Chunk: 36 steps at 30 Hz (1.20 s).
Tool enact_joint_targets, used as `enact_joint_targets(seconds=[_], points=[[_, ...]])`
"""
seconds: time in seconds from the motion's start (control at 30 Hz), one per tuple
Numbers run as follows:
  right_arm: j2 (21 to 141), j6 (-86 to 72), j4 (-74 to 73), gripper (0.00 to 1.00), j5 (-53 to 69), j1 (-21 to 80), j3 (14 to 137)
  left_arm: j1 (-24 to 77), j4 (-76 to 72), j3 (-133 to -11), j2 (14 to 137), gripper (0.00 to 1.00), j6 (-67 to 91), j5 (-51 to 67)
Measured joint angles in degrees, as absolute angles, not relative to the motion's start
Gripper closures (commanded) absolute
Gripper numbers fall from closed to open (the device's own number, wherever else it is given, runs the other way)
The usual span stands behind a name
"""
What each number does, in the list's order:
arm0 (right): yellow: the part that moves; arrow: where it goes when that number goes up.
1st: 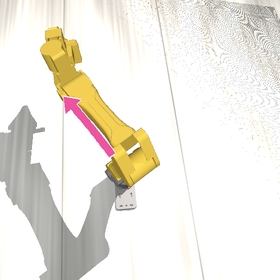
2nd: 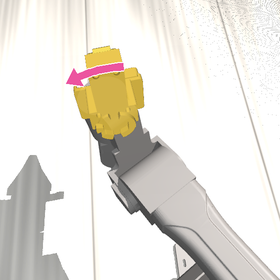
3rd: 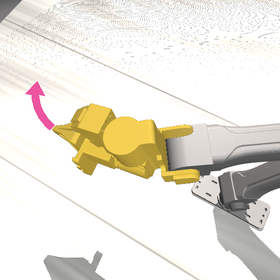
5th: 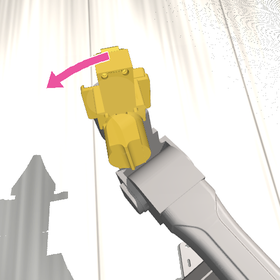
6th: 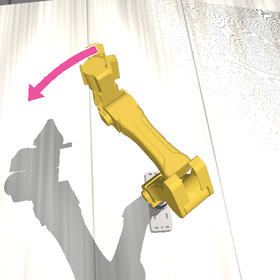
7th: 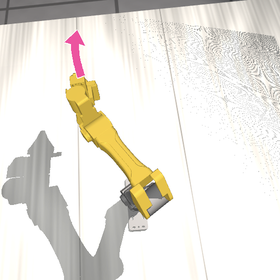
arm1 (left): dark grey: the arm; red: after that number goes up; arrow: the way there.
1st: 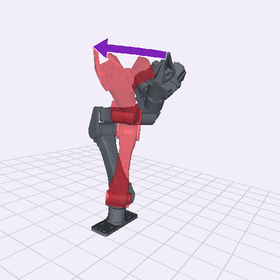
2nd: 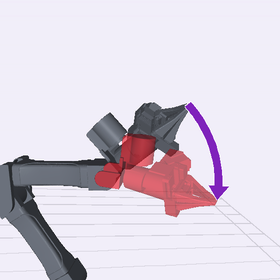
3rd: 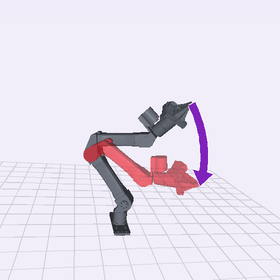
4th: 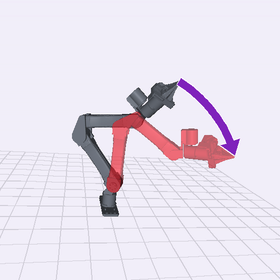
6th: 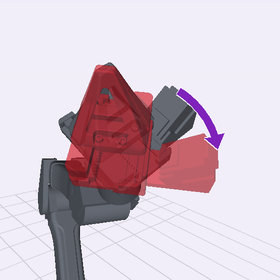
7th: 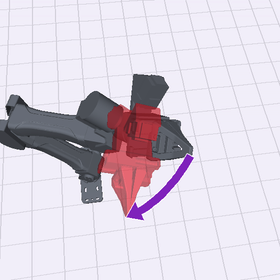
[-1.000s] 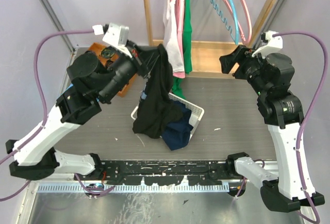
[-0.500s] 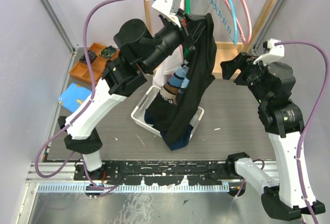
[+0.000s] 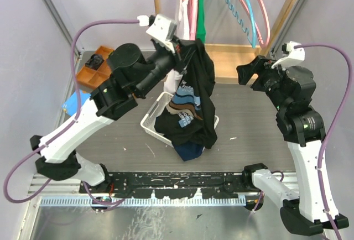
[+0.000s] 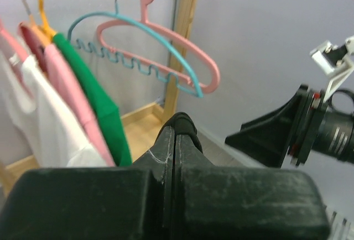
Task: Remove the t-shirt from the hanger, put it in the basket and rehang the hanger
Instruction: Place the T-shirt in the bin.
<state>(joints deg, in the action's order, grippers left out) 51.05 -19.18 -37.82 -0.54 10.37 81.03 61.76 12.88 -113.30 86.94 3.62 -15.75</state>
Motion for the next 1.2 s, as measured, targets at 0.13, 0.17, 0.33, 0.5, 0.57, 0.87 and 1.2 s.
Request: enact_joint_targets(seconds=[0.13, 0.17, 0.33, 0.5, 0.57, 0.87, 1.2], points=[[51.92, -19.18, -37.89, 0.19, -0.25, 10.37, 81.06, 61.76, 12.34, -103.61, 79.44, 1.0, 3.4, -18.41], [52.01, -19.18, -37.89, 0.19, -0.21, 10.37, 81.06, 61.76, 12.21, -101.69, 77.89, 1.0, 3.46, -18.94], [52.1, -19.18, -38.39, 0.19, 0.1, 10.37, 81.08, 61.76, 14.41, -94.04, 70.43, 1.0, 5.5, -20.53], [51.9, -19.2, -39.05, 0.19, 0.08, 10.37, 81.08, 61.76, 18.15, -87.53, 63.96, 1.0, 9.61, -20.47], [51.72, -19.2, -39.13, 0.19, 0.05, 10.37, 81.08, 61.76, 20.4, -85.19, 62.06, 1.0, 11.22, -20.45], [50.96, -19.29, -39.33, 0.19, 0.03, 10.37, 81.08, 61.76, 34.2, -81.91, 63.48, 1.0, 16.01, -19.81], [50.59, -19.46, -40.99, 0.19, 0.03, 10.37, 81.08, 61.76, 35.0, -76.93, 71.61, 1.0, 17.02, -18.28]])
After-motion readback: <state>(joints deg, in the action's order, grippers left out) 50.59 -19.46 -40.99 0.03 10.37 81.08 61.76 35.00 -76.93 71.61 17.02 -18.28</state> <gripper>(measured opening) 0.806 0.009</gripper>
